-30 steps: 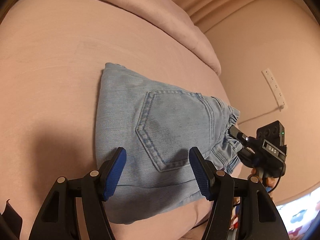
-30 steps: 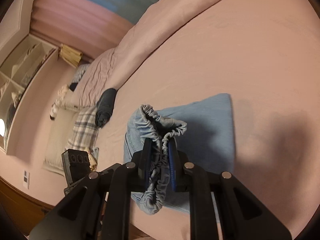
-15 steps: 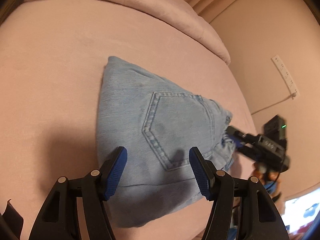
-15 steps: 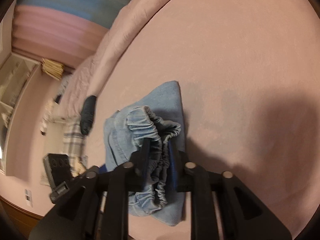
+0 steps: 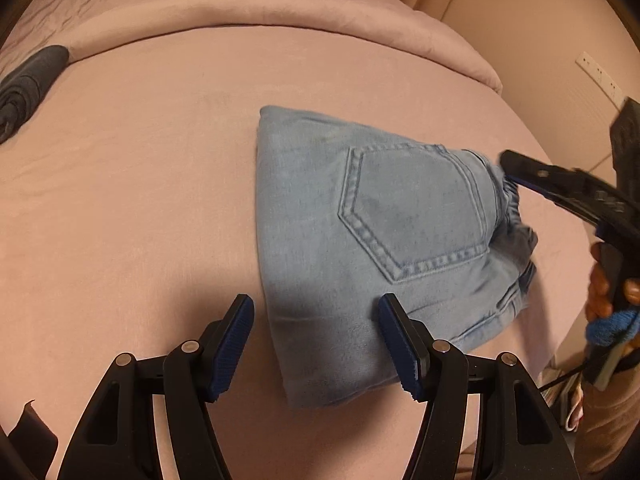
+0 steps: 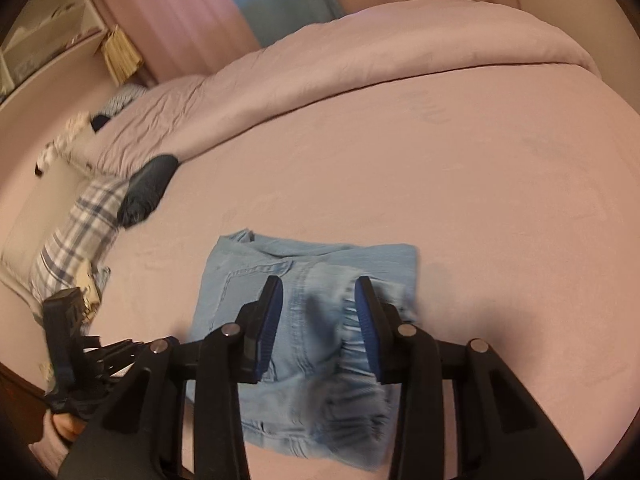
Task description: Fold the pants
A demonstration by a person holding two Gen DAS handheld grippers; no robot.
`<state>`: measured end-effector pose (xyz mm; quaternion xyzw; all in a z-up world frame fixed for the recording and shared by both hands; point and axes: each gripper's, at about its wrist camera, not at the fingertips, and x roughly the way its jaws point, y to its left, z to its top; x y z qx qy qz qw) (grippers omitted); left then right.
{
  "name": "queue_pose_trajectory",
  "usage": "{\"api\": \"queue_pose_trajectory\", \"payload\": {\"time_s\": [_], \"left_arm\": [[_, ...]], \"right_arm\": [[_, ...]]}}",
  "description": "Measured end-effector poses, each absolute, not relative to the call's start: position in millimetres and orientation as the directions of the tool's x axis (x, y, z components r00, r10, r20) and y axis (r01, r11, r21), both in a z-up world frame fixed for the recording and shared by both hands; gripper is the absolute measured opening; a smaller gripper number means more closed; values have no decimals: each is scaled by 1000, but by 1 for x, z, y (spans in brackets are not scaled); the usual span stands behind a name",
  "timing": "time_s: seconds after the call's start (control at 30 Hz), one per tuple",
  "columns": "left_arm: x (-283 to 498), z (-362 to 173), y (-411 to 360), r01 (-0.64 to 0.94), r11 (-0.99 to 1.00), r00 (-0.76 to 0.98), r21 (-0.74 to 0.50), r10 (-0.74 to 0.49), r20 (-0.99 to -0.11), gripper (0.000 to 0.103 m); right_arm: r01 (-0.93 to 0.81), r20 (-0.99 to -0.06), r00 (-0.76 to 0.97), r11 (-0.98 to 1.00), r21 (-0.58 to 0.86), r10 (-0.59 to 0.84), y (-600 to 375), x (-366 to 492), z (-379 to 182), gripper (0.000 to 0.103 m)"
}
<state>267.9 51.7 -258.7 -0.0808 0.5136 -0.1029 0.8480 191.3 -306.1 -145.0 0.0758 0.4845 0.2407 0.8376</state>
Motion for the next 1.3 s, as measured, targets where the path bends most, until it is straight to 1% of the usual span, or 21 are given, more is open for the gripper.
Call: {"api": "queue_pose_trajectory", "payload": {"time_s": [0.1,0.2,0.3,0.33,0.4,0.5,0.57,0.6,0.67,0.73,0.87,0.9,1.0,1.07,1.1,1.3], "left_arm": [[271,-265,52,86,963,440,-256,-268,-857,64],[273,-267,53,87,962,439,-260,-271,-857,64],[272,-264,55,84,957,440,-277,-285,-852,64],[268,-262,58,85,953,441,-291,-298,-847,64],[257,-261,70,88,939,443,-334,-337,-831,64],[250,-262,83,65,899,445,-433,-415,-793,64],[247,-268,89,48,872,443,-487,-455,-772,64],[246,-272,90,43,864,439,-501,-467,-768,64],[246,-282,90,30,858,427,-512,-475,-770,64],[248,-288,91,22,845,435,-535,-490,-756,64],[242,-287,97,16,827,433,-563,-513,-741,64],[240,-288,99,16,819,431,-573,-523,-735,64],[237,-290,105,12,792,413,-611,-560,-718,64],[241,-289,101,9,784,413,-620,-568,-712,63],[239,-289,102,11,783,412,-622,-570,-711,59],[241,-293,114,5,765,392,-643,-593,-703,43]], "right_arm": [[-331,-817,412,902,277,402,-300,199,-162,31],[-303,-831,390,908,291,397,-308,203,-169,29],[-322,-821,412,906,275,396,-312,196,-154,29],[-342,-810,420,898,276,409,-312,190,-148,33],[-380,-798,424,884,271,427,-310,179,-139,33],[-410,-812,357,859,307,461,-312,163,-143,33],[-425,-841,325,861,278,432,-312,153,-154,33],[-428,-866,312,872,239,391,-312,148,-164,33],[-429,-884,294,877,218,364,-312,146,-178,33],[-431,-875,301,872,230,380,-316,146,-183,33],[-409,-886,242,870,276,395,-316,159,-175,33],[-396,-885,232,871,292,403,-315,161,-170,35],[-427,-815,229,808,406,532,-303,168,-147,37],[-462,-793,218,776,430,569,-284,178,-141,38],[-474,-796,207,770,427,569,-271,187,-142,38],[-588,-837,130,721,366,531,-174,244,-158,38]]}}
